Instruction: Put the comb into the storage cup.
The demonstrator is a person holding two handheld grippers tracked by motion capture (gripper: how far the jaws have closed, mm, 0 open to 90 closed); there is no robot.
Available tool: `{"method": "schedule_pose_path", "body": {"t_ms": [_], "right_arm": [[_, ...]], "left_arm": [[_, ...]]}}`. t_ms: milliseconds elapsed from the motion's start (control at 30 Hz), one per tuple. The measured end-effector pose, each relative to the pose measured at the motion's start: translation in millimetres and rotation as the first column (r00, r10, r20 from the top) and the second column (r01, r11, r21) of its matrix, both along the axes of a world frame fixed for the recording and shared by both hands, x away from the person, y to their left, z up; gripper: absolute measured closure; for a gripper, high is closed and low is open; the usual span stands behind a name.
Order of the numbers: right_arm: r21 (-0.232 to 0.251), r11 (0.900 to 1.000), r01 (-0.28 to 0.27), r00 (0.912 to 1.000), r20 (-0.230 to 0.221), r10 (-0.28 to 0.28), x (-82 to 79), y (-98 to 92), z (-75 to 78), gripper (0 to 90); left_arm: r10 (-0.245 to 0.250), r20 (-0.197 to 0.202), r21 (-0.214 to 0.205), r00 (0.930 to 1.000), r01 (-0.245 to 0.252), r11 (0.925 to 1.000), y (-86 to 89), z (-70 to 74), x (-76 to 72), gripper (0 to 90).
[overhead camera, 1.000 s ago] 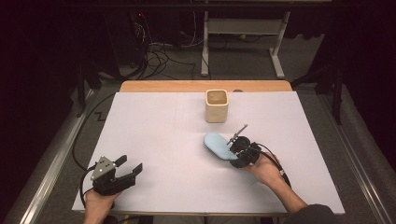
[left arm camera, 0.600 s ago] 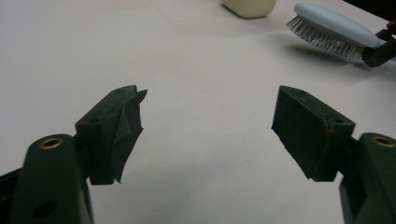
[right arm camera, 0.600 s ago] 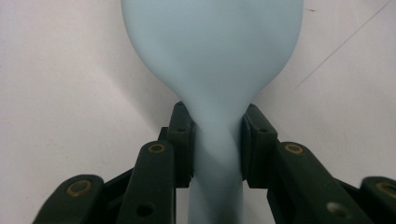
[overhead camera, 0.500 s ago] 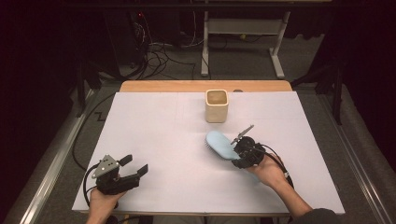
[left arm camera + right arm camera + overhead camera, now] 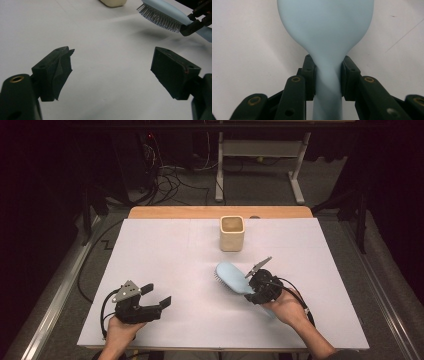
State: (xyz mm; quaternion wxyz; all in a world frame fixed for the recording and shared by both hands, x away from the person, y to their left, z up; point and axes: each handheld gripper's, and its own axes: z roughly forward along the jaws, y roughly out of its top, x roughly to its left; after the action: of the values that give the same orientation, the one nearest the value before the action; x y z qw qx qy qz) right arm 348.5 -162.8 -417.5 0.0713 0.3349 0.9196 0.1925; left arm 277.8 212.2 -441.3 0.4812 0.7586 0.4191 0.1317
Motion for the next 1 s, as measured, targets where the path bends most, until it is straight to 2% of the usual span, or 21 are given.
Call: {"method": "schedule_pose_path", "body": {"t_ms": [100,167,367,567,733,1000], "right_arm": [[0.005,1.0,-0.003,1.0,0.004,0.003,-2.3,0.4,1.9,70.7],[0.009,0.9999,-0.007,1.0,0.006,0.007,-3.2,0.8,2.7,70.7],[0.034,0.9994,-0.012,0.9998,0.013,0.012,-6.4,3.8,4.2,70.7],[0.054,0.9982,-0.027,0.9995,0.018,0.026,-9.1,9.0,1.8,70.7],[0.071,0.9969,-0.032,0.9992,0.026,0.03,-11.0,10.7,2.2,70.7],[0.093,0.9948,-0.04,0.9987,0.034,0.037,-13.5,13.3,3.2,70.7]], "left_arm": [[-0.024,0.003,-0.001,0.9997,0.024,0.9997,-6.7,3.9,2.6,17.7],[-0.043,0.0,-0.018,0.9991,0.043,0.9989,-11.6,7.4,4.2,18.5],[-0.061,-0.003,-0.027,0.9981,0.061,0.9978,-23.8,13.5,9.3,21.3],[-0.073,-0.002,-0.018,0.9973,0.073,0.9971,-38.1,13.5,13.2,20.7],[-0.086,0.002,-0.032,0.9963,0.086,0.9958,-46.3,15.5,14.5,21.4],[-0.11,-0.014,-0.037,0.9938,0.109,0.9933,-57.4,14.6,17.7,21.2]]}}
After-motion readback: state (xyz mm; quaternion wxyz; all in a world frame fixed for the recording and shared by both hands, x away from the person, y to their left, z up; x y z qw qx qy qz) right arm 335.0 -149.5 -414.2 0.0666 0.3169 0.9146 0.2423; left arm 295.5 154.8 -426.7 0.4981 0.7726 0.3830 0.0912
